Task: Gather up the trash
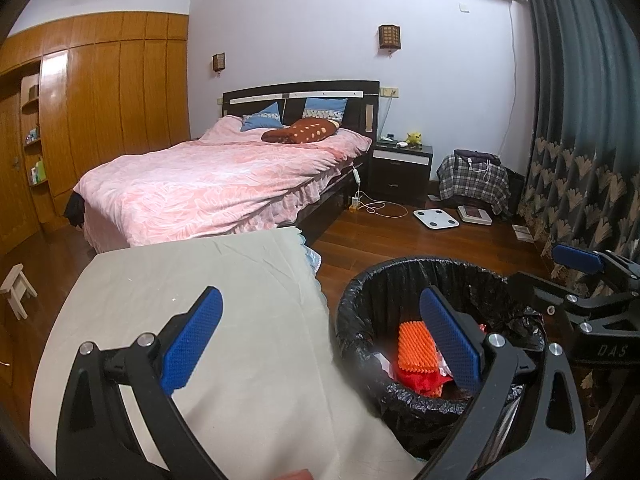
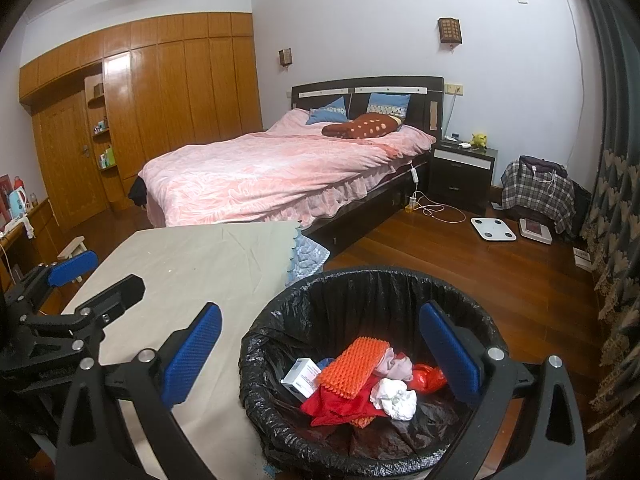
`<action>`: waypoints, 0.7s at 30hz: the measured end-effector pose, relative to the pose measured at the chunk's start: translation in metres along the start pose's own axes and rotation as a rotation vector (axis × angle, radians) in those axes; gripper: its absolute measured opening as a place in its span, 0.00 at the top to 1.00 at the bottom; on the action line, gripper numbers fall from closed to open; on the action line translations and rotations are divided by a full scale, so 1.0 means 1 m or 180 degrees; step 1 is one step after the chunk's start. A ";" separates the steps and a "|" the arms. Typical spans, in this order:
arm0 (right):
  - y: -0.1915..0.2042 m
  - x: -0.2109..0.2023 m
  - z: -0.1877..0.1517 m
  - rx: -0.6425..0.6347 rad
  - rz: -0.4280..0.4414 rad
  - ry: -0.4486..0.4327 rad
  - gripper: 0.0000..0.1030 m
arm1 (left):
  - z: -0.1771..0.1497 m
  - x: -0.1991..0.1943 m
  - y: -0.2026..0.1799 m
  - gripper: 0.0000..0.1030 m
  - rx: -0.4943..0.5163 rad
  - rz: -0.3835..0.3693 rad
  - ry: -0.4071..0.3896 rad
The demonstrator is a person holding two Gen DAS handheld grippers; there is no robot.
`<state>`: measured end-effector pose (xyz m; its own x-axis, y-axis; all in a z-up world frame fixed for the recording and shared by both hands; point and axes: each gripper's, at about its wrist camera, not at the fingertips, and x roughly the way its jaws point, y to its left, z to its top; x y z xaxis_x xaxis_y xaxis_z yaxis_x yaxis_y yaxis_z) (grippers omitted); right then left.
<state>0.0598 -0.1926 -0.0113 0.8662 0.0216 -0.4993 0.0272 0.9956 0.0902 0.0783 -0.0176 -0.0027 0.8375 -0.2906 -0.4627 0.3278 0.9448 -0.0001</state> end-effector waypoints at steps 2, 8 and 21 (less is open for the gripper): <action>0.000 0.000 0.000 0.0000 0.0002 0.0001 0.06 | 0.001 0.000 0.001 0.07 -0.0002 0.0009 -0.0007; 0.001 0.000 0.005 -0.0011 0.0008 0.0005 0.06 | 0.002 0.000 0.002 0.07 -0.0006 0.0026 -0.0015; 0.002 0.000 0.003 -0.0010 0.0008 0.0009 0.06 | 0.002 0.001 0.001 0.07 -0.0008 0.0037 -0.0023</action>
<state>0.0616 -0.1908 -0.0089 0.8649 0.0244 -0.5013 0.0234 0.9958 0.0888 0.0799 -0.0173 -0.0012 0.8444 -0.2807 -0.4562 0.3170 0.9484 0.0031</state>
